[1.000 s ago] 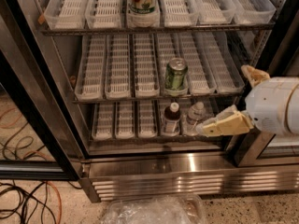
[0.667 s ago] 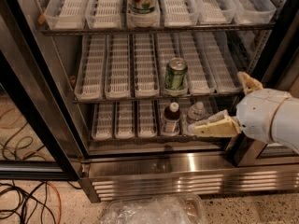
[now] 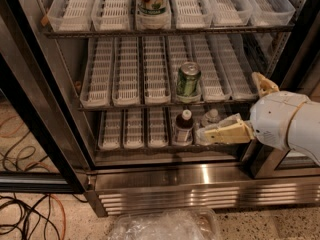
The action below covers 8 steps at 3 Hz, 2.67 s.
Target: Pick green can from middle shelf of fridge
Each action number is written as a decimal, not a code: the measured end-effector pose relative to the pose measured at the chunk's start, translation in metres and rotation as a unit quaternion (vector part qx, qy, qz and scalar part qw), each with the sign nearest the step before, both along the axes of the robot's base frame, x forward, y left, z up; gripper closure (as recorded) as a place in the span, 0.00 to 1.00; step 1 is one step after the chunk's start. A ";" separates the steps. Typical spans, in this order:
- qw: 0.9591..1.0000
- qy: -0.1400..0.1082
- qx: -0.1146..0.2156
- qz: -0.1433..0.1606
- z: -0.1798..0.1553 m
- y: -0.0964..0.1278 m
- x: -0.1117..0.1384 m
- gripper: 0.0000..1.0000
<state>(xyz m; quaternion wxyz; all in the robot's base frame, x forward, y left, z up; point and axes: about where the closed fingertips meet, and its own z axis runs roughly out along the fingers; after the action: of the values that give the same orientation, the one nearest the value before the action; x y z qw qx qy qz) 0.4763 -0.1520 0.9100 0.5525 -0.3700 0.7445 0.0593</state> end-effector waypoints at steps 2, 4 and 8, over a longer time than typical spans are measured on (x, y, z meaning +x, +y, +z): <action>0.991 -0.010 0.124 -0.053 -0.025 -0.016 0.019 0.00; 0.965 -0.040 0.210 -0.154 -0.077 -0.085 0.015 0.00; 0.959 -0.077 0.252 -0.107 -0.081 -0.025 -0.010 0.00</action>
Offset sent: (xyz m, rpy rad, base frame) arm 0.0226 0.0209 -0.0309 0.6161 -0.1160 -0.1318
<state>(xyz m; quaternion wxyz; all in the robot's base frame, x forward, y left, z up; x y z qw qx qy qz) 0.4666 -0.1766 0.8287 0.6867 -0.1403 0.6958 0.1571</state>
